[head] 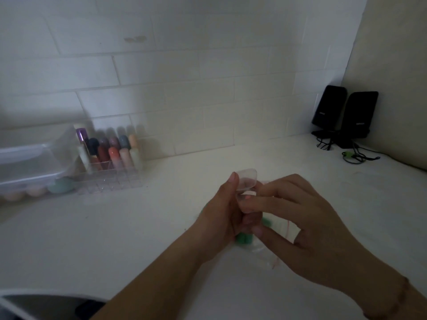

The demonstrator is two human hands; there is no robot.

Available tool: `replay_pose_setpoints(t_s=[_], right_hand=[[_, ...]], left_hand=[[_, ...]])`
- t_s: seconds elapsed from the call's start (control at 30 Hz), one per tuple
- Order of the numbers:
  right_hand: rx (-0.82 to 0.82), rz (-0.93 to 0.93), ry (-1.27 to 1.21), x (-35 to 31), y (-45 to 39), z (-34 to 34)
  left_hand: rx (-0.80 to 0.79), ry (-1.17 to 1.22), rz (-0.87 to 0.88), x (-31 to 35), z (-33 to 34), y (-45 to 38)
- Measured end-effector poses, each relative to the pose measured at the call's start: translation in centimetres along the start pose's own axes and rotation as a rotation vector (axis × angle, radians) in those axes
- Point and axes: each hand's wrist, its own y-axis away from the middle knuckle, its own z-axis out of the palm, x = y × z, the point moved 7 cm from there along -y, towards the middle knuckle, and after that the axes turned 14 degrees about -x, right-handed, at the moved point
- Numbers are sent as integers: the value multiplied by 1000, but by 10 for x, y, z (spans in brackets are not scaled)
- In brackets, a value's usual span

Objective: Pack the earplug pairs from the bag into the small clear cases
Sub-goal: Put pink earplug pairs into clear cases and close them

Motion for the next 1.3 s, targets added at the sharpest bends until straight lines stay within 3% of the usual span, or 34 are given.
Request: replay_pose_setpoints(t_s=[0.13, 0.23, 0.33, 0.47, 0.53, 0.67, 0.83, 0.93, 1.1, 1.3], right_hand=[[197, 84, -160, 9, 8, -24], [250, 309, -161, 33, 13, -27], [4, 466, -18, 55, 18, -8], [-441, 456, 68, 60, 25, 28], [-450, 441, 13, 58, 22, 27], [-254, 536, -25, 70, 28, -9], [-638, 505, -57, 69, 38, 21], [-561, 498, -115, 68, 31, 28], [-521, 446, -6, 68, 21, 63], [-292, 513, 127, 70, 9, 67]], left_hand=[[-10, 208, 30, 5, -3, -2], [55, 384, 107, 12, -15, -1], [146, 439, 192, 17, -30, 2], [211, 434, 203, 16, -39, 3], [216, 465, 195, 15, -40, 4], [192, 472, 205, 19, -41, 6], [253, 404, 201, 17, -43, 5], [286, 364, 213, 16, -47, 4], [290, 180, 183, 16, -43, 3], [295, -141, 57, 13, -34, 6]])
